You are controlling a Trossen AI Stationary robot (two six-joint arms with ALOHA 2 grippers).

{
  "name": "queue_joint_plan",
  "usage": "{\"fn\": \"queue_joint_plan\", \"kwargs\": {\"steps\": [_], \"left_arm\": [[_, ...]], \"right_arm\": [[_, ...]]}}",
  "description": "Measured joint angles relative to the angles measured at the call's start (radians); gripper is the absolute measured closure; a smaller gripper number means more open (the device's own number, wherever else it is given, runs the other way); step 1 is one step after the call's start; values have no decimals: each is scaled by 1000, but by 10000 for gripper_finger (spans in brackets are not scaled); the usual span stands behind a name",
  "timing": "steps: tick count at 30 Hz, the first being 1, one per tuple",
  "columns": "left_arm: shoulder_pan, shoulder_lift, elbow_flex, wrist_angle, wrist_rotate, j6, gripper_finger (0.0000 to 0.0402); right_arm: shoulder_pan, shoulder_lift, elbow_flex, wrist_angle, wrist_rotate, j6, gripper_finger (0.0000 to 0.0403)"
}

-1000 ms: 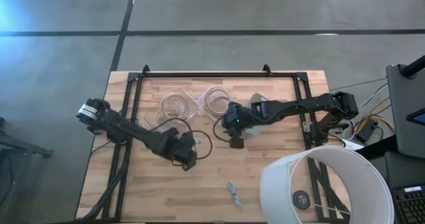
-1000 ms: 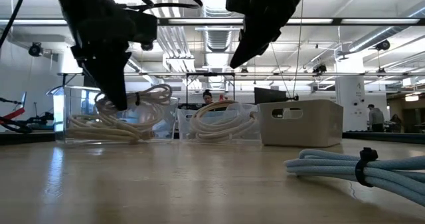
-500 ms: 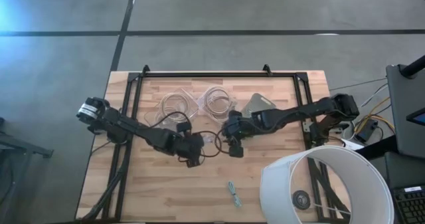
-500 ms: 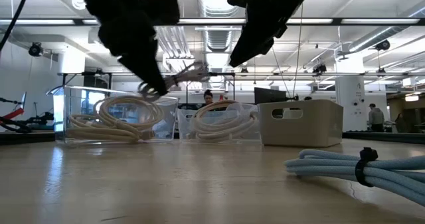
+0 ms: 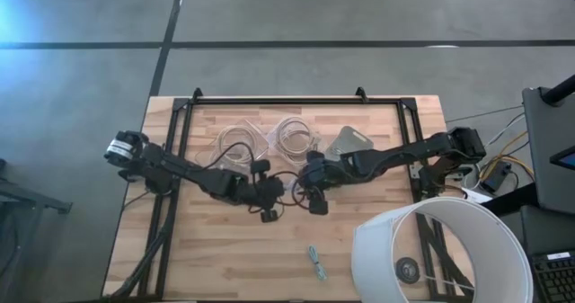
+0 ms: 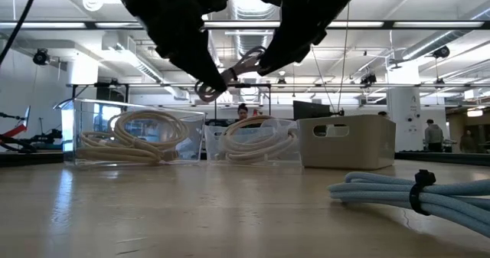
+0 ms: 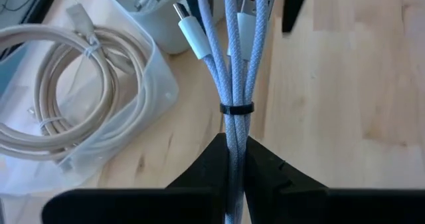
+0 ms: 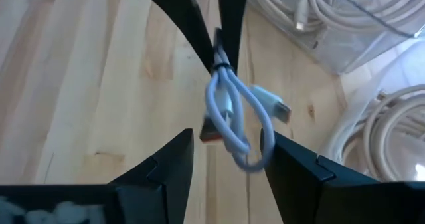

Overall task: Pick & Place USB Port
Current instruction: Put the purple charger cable into the white bin

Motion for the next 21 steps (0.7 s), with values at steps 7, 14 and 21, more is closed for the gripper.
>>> {"fn": "queue_joint_plan", "kwargs": {"steps": [7,14,21], "left_arm": [[14,0,0,19,0,0,371],[21,0,0,40,2,0,370],[22,0,0,64,3,-4,368]], "right_arm": [[0,0,0,51,0,-56,240],[0,0,0,52,0,-66,280],[0,0,-3,46,0,-123,336]]}}
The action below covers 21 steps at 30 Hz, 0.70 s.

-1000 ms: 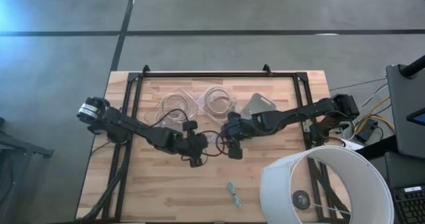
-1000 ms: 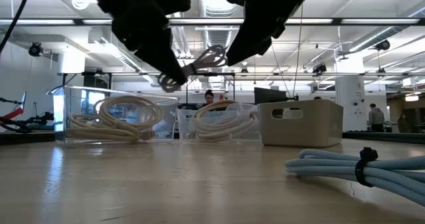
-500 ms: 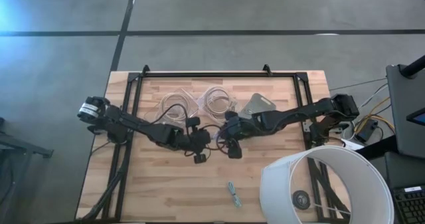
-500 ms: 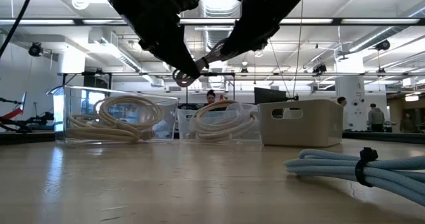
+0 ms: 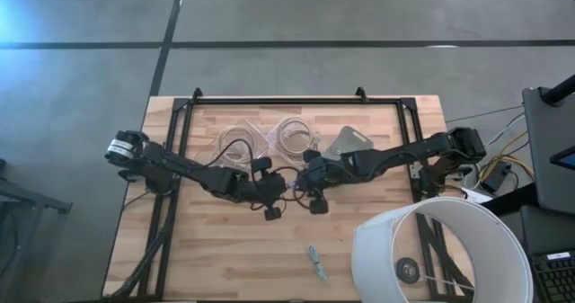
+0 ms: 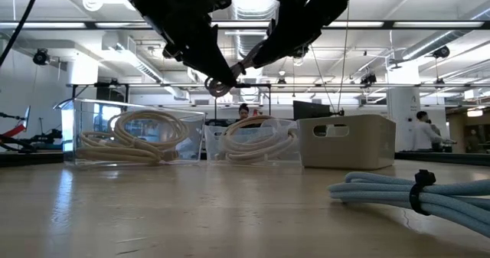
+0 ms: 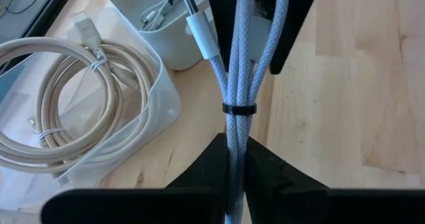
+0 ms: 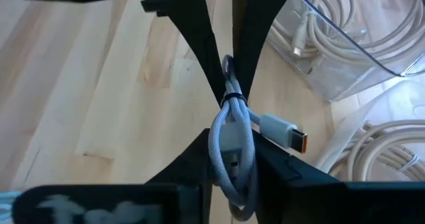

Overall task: Pick & Place USB Port
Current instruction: Put the purple charger cable into the white bin

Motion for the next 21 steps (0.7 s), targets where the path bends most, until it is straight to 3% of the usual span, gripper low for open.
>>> {"fn": "queue_joint_plan", "kwargs": {"steps": [5,15,21], "left_arm": [[0,0,0,3,0,-4,367],[2,0,0,6,-1,-4,366],[3,0,0,7,-5,-3,331]], "right_arm": [[0,0,0,-2,0,-40,361],[-1,-1,0,-6,0,-40,365],[-1,-1,0,-6,-3,-37,365]]}}
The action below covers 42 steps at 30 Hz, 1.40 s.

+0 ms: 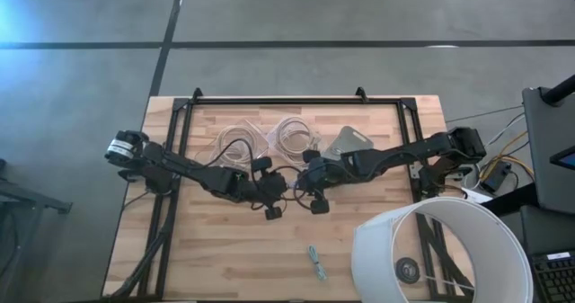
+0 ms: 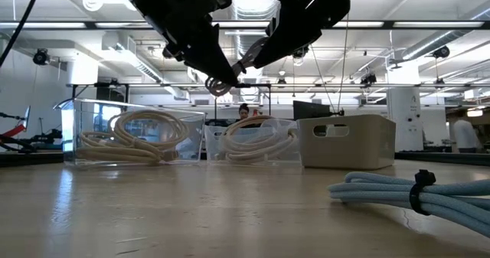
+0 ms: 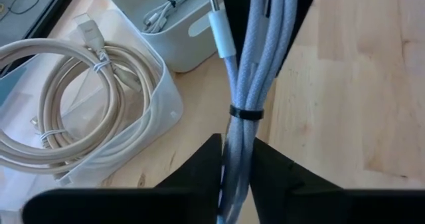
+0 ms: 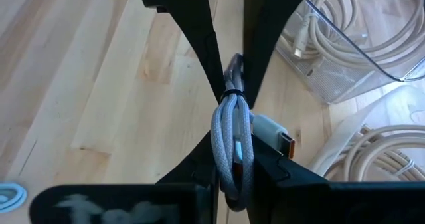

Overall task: Pick & Place USB Port
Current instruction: Put the purple charger cable into the white bin

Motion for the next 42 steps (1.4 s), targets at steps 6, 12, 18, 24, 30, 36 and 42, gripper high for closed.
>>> {"fn": "queue_joint_plan", "kwargs": {"steps": [6,12,18,24,30,36,42], "left_arm": [[1,0,0,1,-14,-1,274],[1,0,-3,0,-36,-1,239],[2,0,-15,-2,-36,-3,232],[2,0,-15,-1,-35,-11,231],[2,0,-15,-1,-33,-11,232],[2,0,-15,-1,-33,-27,232],[2,0,-15,1,-33,-27,232]], "right_arm": [[0,0,0,-36,-1,49,365],[0,-2,0,-174,54,155,365],[-1,-31,0,-288,133,250,365],[1,-85,0,-407,261,343,365],[1,-141,-31,-493,389,434,365],[0,-218,-127,-504,432,473,365],[-7,-316,-230,-496,502,523,365]]}}
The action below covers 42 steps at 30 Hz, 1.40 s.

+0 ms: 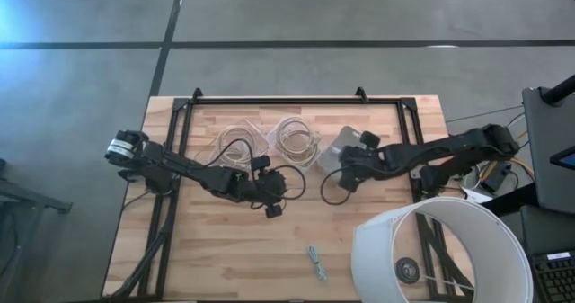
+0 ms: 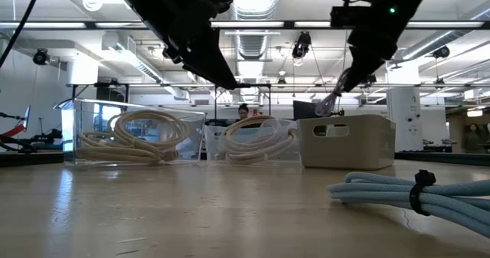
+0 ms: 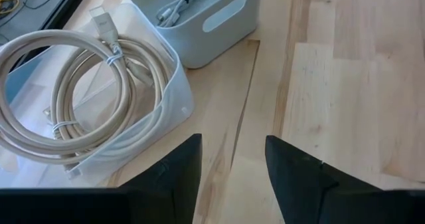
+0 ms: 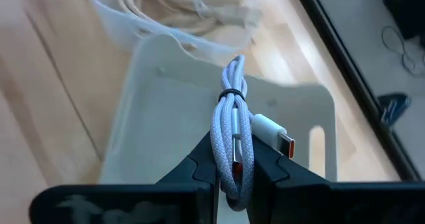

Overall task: Pick & Place USB Port
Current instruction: Put the purple charger cable into the white bin

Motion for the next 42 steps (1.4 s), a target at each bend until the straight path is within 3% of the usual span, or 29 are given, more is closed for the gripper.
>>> {"fn": "queue_joint_plan", "kwargs": {"steps": [6,12,20,29,42], "left_arm": [[1,0,0,7,0,0,232],[3,0,0,13,0,-1,232],[6,0,0,14,0,-1,232],[7,0,0,16,0,-1,232],[7,0,0,18,0,-1,232]], "right_arm": [[-26,-57,-107,75,-8,13,365],[-92,-49,-175,175,-167,-37,365],[-169,25,-178,236,-248,-58,365],[-216,120,-178,243,-267,-59,365],[-217,104,-162,233,-273,-58,365]]}}
